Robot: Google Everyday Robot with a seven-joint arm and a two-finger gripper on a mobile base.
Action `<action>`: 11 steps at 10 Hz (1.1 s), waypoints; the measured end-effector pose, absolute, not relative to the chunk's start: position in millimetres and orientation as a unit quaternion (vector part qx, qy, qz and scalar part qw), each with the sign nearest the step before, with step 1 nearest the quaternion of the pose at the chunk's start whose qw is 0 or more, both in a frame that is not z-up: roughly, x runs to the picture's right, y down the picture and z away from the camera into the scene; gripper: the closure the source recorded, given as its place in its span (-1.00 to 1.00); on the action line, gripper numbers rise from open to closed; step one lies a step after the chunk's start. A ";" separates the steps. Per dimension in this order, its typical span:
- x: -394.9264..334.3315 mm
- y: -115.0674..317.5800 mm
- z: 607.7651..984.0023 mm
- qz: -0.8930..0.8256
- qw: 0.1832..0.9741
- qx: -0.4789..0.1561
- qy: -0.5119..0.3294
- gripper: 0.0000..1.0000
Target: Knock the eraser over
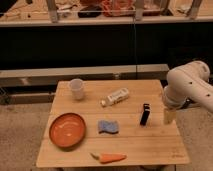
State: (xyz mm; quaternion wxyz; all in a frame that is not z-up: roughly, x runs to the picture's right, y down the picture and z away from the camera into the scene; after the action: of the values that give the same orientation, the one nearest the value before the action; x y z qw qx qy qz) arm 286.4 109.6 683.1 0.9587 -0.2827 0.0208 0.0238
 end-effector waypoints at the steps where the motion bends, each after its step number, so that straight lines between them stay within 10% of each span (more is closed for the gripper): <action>1: 286.4 109.6 683.1 0.024 0.959 -0.283 0.021 -0.60; 11: 277.2 136.6 700.8 0.005 0.959 -0.284 0.011 -0.60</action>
State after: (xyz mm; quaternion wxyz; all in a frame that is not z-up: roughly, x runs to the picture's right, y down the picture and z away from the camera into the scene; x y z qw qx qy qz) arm 277.2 136.6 700.8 0.9588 -0.2839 0.0109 0.0050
